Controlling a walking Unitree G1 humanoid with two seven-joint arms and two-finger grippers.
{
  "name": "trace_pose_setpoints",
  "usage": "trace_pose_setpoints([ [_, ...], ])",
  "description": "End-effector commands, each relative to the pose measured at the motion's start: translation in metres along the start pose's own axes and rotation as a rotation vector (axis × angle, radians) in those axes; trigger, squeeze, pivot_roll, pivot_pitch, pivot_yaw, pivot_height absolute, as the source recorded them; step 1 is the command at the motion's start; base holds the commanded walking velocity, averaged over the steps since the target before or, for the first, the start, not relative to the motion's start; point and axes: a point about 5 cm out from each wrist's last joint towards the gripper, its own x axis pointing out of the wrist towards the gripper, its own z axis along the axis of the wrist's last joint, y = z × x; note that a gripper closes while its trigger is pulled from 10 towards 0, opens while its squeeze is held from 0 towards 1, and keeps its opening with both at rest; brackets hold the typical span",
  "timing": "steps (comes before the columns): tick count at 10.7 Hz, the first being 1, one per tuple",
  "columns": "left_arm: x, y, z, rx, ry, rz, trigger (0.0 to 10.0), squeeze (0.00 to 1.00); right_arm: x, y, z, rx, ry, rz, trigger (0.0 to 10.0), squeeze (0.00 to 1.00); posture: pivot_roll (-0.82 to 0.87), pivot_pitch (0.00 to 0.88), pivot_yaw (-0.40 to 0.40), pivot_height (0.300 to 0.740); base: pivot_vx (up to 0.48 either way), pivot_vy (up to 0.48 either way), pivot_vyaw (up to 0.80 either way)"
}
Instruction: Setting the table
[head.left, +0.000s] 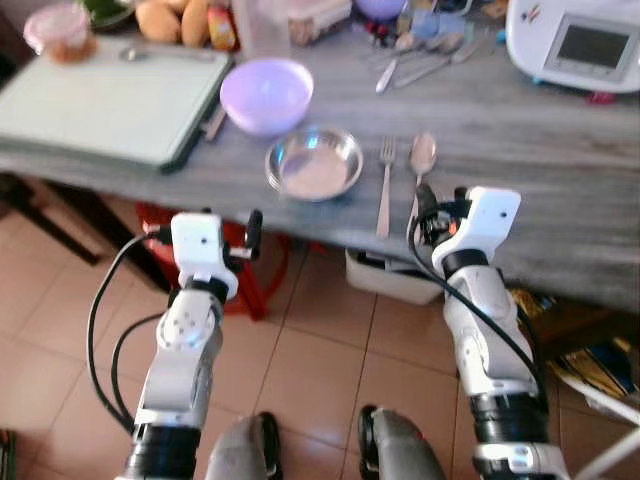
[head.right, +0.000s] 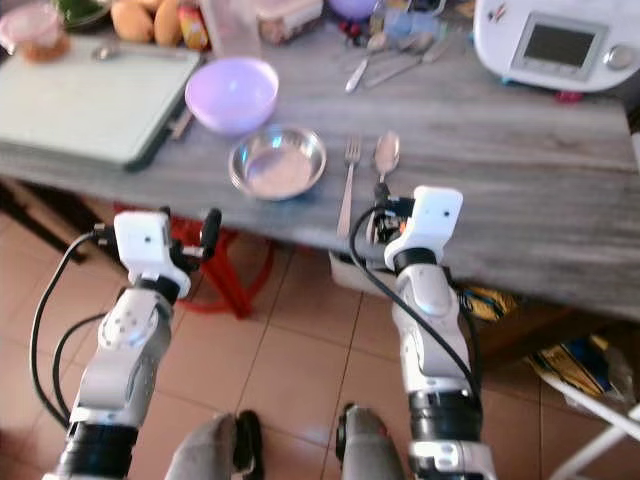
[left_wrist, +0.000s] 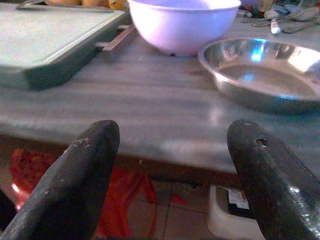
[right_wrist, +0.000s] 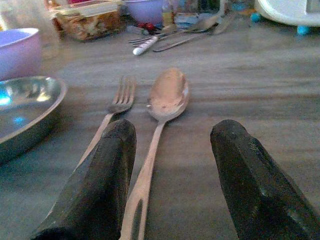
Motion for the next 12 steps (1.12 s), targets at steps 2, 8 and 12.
trace_pose_setpoints([
  [2, -0.004, 0.002, -0.006, -0.013, 0.030, 0.019, 10.0, 0.00, -0.001, 0.003, 0.014, -0.055, -0.082, 0.029, 10.0, 0.00, -0.07, 0.133, 0.047, 0.740, -0.276, 0.000, 0.00],
  [8, -0.016, 0.002, -0.015, -0.027, 0.047, 0.030, 10.0, 0.00, -0.021, -0.024, -0.006, -0.233, 0.001, -0.003, 10.0, 0.00, -0.07, 0.056, 0.031, 0.740, -0.275, 0.000, 0.00],
  [12, -0.023, 0.004, -0.025, -0.016, 0.079, 0.036, 10.0, 0.00, -0.040, -0.033, -0.017, -0.161, 0.061, -0.078, 10.0, 0.00, -0.07, 0.030, 0.010, 0.740, -0.136, 0.000, 0.00],
])
